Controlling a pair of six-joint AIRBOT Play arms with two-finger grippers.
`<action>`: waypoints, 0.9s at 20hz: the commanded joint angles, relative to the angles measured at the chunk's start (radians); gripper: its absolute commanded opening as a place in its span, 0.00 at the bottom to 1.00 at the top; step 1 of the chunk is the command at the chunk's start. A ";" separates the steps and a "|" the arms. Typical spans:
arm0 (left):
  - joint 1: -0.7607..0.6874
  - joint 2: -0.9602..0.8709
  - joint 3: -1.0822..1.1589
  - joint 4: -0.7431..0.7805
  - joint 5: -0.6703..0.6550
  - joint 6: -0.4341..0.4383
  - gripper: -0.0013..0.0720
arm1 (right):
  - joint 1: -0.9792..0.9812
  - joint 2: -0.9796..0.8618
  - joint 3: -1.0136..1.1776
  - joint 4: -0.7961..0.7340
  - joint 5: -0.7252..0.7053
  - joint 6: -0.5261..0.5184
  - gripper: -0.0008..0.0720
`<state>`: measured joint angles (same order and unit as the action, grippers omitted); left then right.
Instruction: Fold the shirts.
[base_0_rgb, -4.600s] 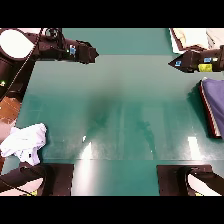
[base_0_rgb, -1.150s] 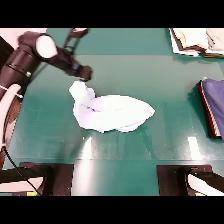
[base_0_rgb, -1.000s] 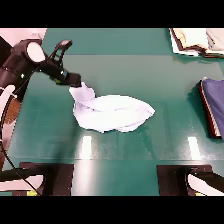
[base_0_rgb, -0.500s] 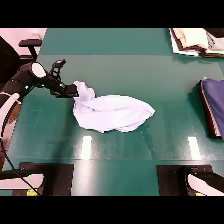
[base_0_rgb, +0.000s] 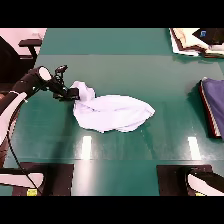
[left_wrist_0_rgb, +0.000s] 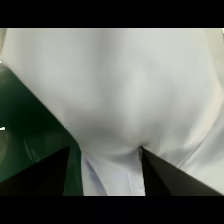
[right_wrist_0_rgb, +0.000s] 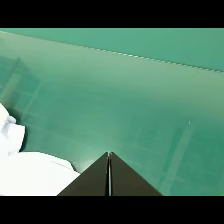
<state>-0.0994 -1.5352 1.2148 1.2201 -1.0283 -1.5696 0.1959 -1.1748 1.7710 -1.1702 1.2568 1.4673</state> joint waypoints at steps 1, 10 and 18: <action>0.000 -0.017 0.000 -0.058 0.095 -0.005 0.74 | 0.000 0.001 -0.002 0.000 0.001 0.000 0.03; 0.000 0.058 0.072 -0.032 0.087 0.011 0.05 | 0.000 0.001 -0.003 -0.011 0.093 0.000 0.03; 0.000 0.334 0.165 -0.016 0.035 0.112 0.05 | 0.013 0.012 -0.378 -0.004 0.057 0.036 0.03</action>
<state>-0.0998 -1.2678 1.3651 1.1969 -0.9634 -1.4792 0.1978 -1.1648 1.5539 -1.1793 1.3697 1.4899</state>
